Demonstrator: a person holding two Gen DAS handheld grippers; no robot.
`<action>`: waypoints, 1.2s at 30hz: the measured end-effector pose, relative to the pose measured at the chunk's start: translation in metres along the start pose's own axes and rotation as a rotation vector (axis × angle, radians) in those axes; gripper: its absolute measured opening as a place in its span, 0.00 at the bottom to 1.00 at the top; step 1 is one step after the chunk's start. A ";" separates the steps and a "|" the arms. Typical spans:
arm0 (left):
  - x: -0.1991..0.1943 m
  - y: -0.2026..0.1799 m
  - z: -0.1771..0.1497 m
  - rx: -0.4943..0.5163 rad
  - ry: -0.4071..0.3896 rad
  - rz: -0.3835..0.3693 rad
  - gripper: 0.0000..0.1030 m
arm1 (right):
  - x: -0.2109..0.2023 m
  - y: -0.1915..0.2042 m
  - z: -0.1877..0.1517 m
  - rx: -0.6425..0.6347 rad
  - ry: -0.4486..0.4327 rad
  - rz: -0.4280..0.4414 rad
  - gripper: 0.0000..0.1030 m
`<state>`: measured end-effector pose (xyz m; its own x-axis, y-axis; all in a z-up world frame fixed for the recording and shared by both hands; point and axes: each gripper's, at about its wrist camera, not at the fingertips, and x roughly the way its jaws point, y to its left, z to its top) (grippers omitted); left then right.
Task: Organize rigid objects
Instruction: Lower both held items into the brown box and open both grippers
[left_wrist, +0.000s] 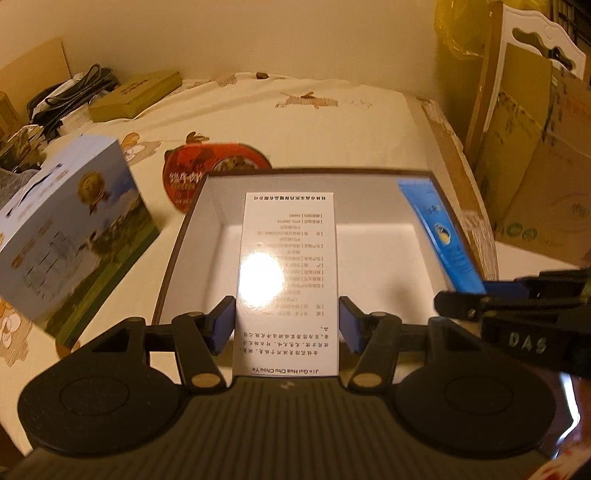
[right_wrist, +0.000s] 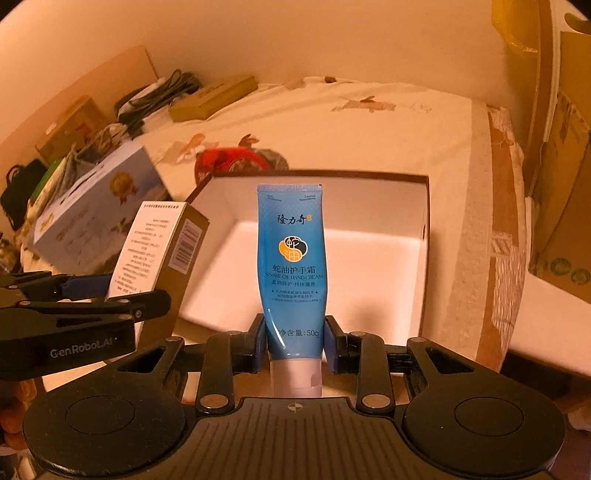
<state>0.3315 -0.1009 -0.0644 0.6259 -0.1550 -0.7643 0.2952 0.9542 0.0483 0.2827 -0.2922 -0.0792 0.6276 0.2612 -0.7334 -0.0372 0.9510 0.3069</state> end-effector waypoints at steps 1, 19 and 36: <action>0.005 -0.001 0.007 -0.001 -0.004 0.004 0.53 | 0.005 -0.002 0.004 0.009 -0.002 -0.001 0.27; 0.099 -0.014 0.033 0.013 0.081 0.044 0.53 | 0.082 -0.034 0.020 0.079 0.084 -0.073 0.27; 0.112 0.001 0.015 -0.001 0.132 0.054 0.64 | 0.094 -0.035 0.017 0.089 0.075 -0.106 0.35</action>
<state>0.4124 -0.1209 -0.1404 0.5403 -0.0688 -0.8387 0.2632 0.9605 0.0907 0.3563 -0.3034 -0.1481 0.5644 0.1749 -0.8067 0.0971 0.9564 0.2753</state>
